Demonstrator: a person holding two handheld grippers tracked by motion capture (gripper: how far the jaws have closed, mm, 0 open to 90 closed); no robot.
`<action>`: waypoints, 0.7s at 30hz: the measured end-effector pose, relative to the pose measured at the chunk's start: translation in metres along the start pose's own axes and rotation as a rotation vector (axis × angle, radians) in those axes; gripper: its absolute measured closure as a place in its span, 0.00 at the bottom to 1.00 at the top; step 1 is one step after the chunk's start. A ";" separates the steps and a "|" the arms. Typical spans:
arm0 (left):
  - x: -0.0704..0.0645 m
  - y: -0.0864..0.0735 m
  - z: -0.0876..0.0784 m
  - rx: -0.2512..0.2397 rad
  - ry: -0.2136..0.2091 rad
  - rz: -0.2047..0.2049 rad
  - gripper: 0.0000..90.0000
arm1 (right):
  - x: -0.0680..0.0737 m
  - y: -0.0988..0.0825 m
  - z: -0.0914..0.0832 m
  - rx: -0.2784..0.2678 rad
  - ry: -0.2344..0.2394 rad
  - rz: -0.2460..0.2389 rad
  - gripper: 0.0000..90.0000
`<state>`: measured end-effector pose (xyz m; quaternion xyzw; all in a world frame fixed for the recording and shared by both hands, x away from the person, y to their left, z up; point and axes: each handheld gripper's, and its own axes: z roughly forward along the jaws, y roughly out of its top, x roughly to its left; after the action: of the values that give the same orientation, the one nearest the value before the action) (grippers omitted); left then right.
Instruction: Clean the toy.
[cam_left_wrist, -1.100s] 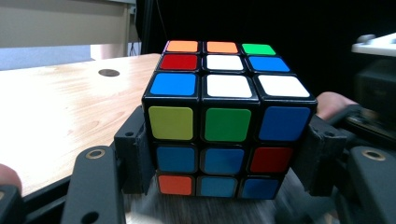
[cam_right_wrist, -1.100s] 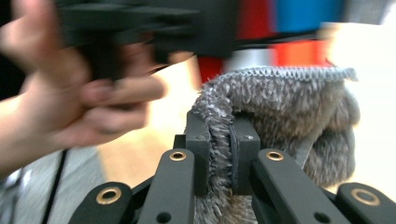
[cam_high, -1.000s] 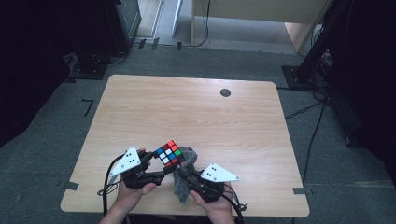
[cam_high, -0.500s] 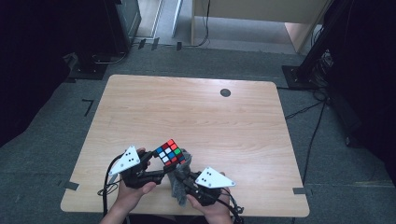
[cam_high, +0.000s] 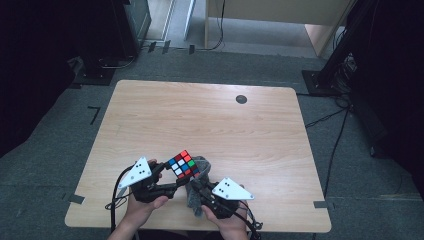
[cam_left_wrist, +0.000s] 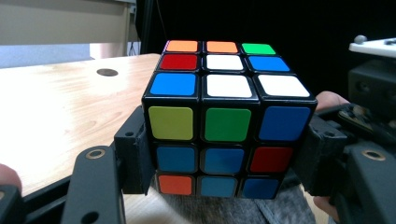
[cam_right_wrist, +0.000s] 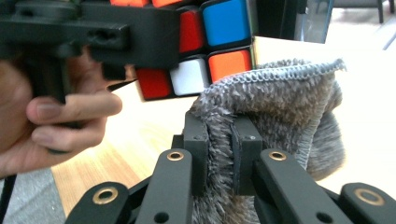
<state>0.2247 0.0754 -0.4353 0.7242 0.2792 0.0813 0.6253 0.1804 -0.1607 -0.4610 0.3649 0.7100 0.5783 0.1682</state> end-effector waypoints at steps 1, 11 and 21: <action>0.000 0.000 0.001 0.003 -0.002 0.000 0.38 | 0.000 0.000 0.000 0.002 0.008 0.006 0.89; 0.009 0.002 -0.006 0.003 0.042 0.006 0.38 | 0.009 0.001 0.002 0.038 0.096 -0.080 0.88; 0.016 -0.001 -0.004 0.044 0.081 0.016 0.38 | -0.078 -0.002 -0.030 0.126 -0.307 0.020 0.88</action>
<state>0.2357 0.0869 -0.4391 0.7361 0.3002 0.1095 0.5966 0.2127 -0.2379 -0.4686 0.4656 0.7073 0.4717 0.2458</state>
